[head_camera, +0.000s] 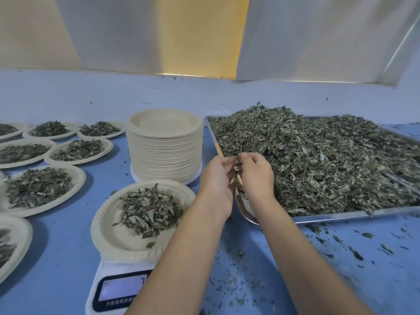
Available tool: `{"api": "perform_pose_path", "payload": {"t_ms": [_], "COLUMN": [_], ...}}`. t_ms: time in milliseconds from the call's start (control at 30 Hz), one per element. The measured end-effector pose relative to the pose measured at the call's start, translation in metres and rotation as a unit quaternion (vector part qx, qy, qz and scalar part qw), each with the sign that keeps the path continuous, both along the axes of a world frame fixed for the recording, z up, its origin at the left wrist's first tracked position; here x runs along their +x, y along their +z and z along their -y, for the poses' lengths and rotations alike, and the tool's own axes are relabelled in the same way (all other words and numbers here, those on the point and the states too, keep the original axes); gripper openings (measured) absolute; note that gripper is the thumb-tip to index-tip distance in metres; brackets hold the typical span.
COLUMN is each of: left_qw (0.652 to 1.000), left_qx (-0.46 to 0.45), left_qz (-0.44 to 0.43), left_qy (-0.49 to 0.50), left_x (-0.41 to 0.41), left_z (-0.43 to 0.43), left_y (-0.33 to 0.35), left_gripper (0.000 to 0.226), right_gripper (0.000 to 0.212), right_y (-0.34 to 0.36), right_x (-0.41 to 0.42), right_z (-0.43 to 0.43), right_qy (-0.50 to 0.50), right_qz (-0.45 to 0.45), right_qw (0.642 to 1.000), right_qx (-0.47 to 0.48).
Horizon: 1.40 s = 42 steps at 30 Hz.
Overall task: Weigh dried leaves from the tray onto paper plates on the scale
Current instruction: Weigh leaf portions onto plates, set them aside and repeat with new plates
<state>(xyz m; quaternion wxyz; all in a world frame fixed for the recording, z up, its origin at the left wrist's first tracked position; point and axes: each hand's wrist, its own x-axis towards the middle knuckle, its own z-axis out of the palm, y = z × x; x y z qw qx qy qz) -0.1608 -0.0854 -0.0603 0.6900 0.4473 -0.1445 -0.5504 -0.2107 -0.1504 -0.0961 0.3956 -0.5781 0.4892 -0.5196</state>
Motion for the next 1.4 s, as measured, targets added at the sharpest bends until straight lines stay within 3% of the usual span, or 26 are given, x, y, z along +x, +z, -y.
{"api": "perform_pose_path", "payload": {"t_ms": [100,167,400,633,833,1000,1167,1400], "left_qw": [0.998,0.995,0.962,0.917,0.933,0.945,0.956,0.968], "left_qx": [-0.062,-0.098,-0.097,0.046,0.072,0.064,0.052,0.030], "left_qz": [-0.026,-0.011,0.220,0.335,0.295,0.255,0.192,0.110], "left_qy": [0.016,0.029,0.132,0.210,0.194,0.196,0.215,0.224], "left_x": [0.006,0.016,0.090,0.146,0.154,0.155,0.160,0.192], "left_z": [-0.008,-0.020,-0.082,-0.114,-0.108,-0.106,-0.108,-0.126], "left_y": [0.008,0.016,0.028,-0.007,-0.036,-0.040,-0.033,-0.009], "left_gripper": [0.029,0.028,0.030,0.029,0.027,0.027,0.023,0.030], "right_gripper": [0.018,0.020,0.028,0.031,0.030,0.029,0.026,0.026], "right_y": [0.009,0.014,0.011,0.000,-0.002,0.000,0.008,0.039], "right_x": [0.007,0.015,0.048,0.057,0.056,0.056,0.058,0.093], "right_z": [-0.013,-0.025,-0.061,-0.071,-0.073,-0.077,-0.080,-0.088], "right_qy": [0.064,0.102,0.175,0.175,0.180,0.192,0.183,0.209], "right_qz": [0.179,0.227,0.196,0.137,0.137,0.188,0.254,0.289], "right_qw": [0.979,0.965,0.961,0.973,0.971,0.958,0.939,0.927], "right_qx": [0.070,0.084,0.084,0.064,0.074,0.103,0.140,0.114]}}
